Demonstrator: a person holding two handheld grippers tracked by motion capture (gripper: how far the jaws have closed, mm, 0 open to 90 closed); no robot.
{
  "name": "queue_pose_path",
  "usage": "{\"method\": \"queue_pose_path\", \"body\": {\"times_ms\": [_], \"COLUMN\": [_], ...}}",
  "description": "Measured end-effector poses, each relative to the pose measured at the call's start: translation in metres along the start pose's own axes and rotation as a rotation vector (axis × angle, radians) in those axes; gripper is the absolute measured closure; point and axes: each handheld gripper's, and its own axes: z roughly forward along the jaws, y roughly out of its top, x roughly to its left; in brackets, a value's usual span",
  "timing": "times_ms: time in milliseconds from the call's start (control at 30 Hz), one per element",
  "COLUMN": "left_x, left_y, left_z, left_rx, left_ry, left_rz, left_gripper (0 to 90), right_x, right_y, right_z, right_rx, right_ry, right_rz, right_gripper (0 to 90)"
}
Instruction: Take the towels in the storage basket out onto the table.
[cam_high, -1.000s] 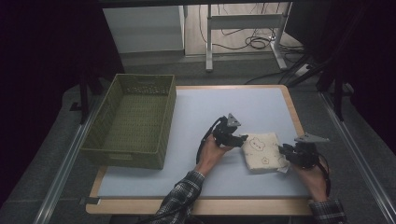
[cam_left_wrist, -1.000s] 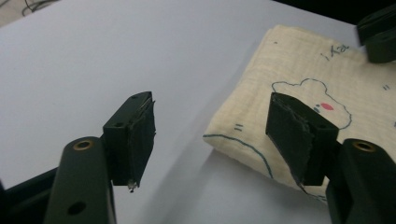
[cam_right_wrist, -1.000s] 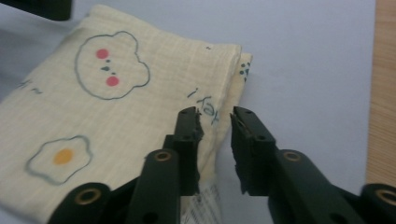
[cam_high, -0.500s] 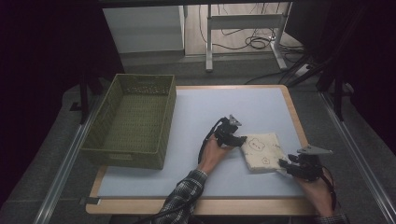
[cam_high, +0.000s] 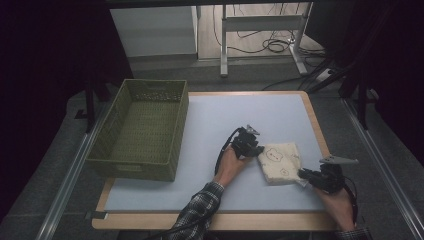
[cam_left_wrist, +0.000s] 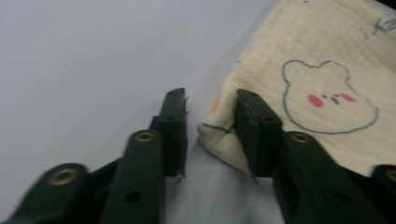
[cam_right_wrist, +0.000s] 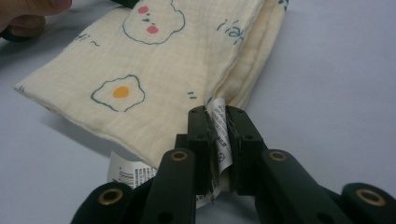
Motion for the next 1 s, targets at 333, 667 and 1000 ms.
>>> {"method": "queue_pose_path", "body": {"times_ms": [333, 667, 1000], "left_x": [-0.006, -0.004, 0.005], "left_y": [0.005, 0.013, 0.012], "left_z": [-0.013, -0.043, -0.060], "left_rx": [-0.022, -0.053, -0.061], "left_ry": [0.009, 0.049, 0.076], "left_rz": [0.082, 0.121, 0.111], "left_gripper": [84.9, 84.6, 84.4], "right_x": [0.001, 0.019, 0.033], "right_y": [0.001, 0.019, 0.032], "right_z": [-0.008, -0.015, -0.007], "right_rx": [-0.051, -0.085, -0.090], "right_ry": [0.056, 0.082, 0.111], "right_rz": [0.018, -0.040, -0.069], "right_gripper": [83.5, 83.4, 83.4]}}
